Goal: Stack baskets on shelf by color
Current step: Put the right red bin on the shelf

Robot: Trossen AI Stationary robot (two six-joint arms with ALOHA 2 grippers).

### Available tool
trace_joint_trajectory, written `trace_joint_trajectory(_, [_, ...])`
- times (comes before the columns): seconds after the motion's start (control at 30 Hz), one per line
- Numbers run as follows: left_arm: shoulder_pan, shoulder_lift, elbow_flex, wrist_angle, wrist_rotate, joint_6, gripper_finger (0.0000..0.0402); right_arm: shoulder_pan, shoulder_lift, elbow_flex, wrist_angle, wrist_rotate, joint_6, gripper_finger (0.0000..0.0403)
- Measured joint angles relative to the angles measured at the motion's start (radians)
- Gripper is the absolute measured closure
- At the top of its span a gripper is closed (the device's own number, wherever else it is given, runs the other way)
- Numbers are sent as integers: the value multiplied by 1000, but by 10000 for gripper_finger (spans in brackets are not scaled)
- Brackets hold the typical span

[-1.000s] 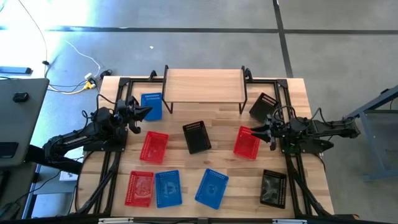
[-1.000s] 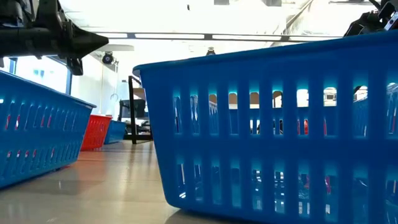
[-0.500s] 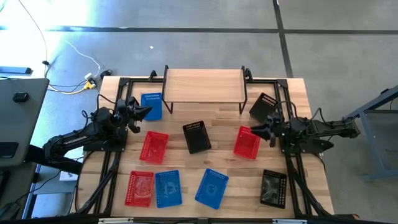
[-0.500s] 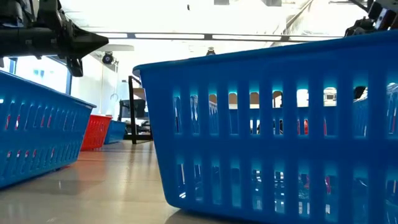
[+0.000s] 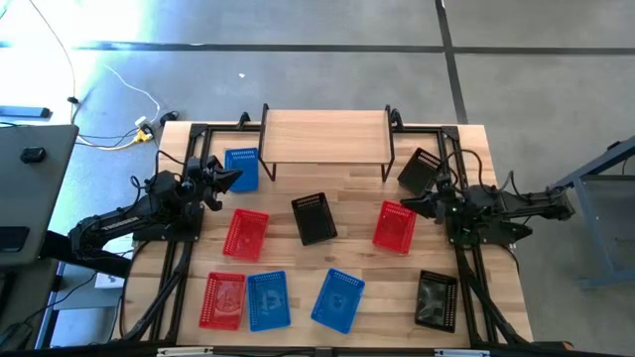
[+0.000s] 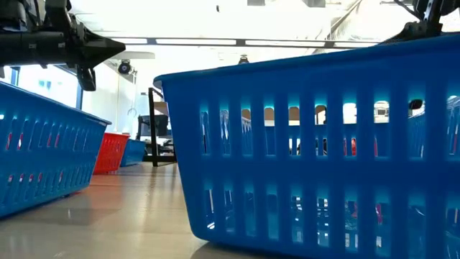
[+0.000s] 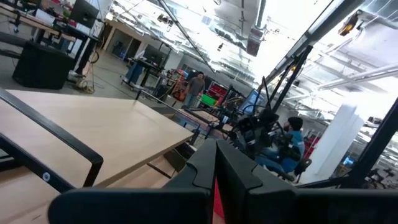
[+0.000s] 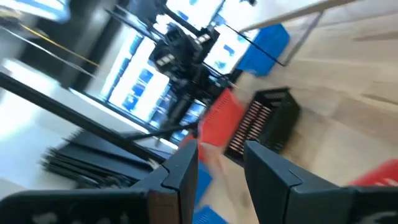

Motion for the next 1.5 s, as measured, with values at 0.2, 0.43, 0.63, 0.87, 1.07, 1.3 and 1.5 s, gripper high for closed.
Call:
trace_joint_trajectory(0.2, [0,0,0,12,0,-20,401,0,40,2,95,-11,95,289])
trace_joint_trajectory(0.43, [0,0,0,14,0,-50,401,0,201,162,42,-11,60,289])
trace_joint_trajectory(0.63, [0,0,0,14,0,-50,401,0,372,353,-189,-12,143,289])
trace_joint_trajectory(0.87, [0,0,0,14,0,-50,401,0,563,569,-451,-92,304,289])
trace_joint_trajectory(1.07, [0,0,0,14,8,-50,401,0,703,714,-635,-129,400,289])
trace_joint_trajectory(1.3, [0,0,0,13,8,-49,401,1,846,796,-865,-127,540,289])
trace_joint_trajectory(1.5, [0,0,0,6,8,-49,401,44,944,797,-978,-157,656,289])
